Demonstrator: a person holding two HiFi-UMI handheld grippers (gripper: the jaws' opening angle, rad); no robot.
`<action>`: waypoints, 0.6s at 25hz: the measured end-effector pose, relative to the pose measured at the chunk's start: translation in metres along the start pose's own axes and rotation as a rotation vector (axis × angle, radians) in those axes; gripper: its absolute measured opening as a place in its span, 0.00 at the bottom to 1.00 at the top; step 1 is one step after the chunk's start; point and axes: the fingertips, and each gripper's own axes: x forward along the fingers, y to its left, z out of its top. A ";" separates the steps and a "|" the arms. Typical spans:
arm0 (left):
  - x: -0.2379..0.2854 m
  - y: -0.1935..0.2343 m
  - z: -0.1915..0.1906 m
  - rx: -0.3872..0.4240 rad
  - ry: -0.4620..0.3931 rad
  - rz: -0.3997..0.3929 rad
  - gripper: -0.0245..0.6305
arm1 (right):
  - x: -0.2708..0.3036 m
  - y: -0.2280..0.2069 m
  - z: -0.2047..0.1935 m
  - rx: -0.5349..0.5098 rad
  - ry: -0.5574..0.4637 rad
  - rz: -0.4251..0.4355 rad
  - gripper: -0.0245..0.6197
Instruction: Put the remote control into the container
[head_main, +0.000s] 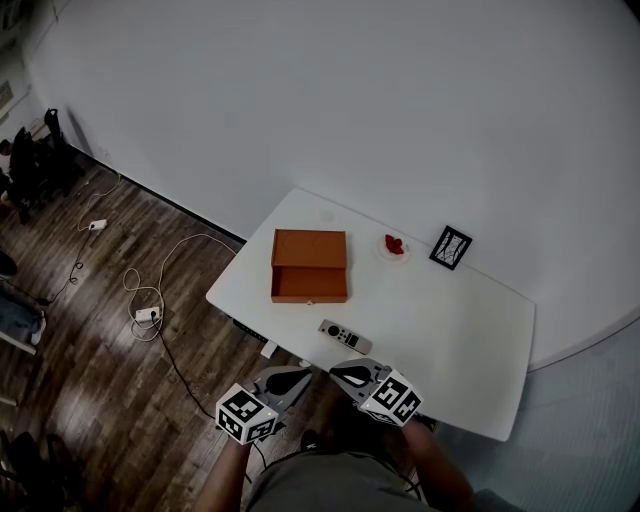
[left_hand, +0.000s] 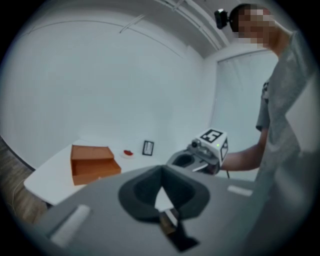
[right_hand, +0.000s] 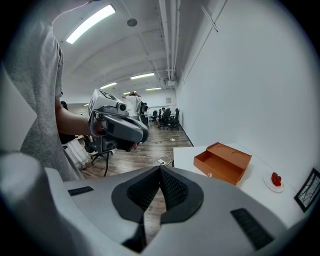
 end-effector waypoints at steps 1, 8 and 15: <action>0.000 0.001 -0.001 -0.004 0.001 0.002 0.04 | 0.001 -0.002 -0.002 0.000 0.004 0.002 0.06; 0.002 0.004 -0.011 -0.026 0.016 0.020 0.04 | 0.012 -0.016 -0.030 -0.017 0.084 0.020 0.06; 0.005 0.007 -0.021 -0.056 0.044 0.037 0.04 | 0.020 -0.031 -0.052 -0.027 0.181 0.035 0.06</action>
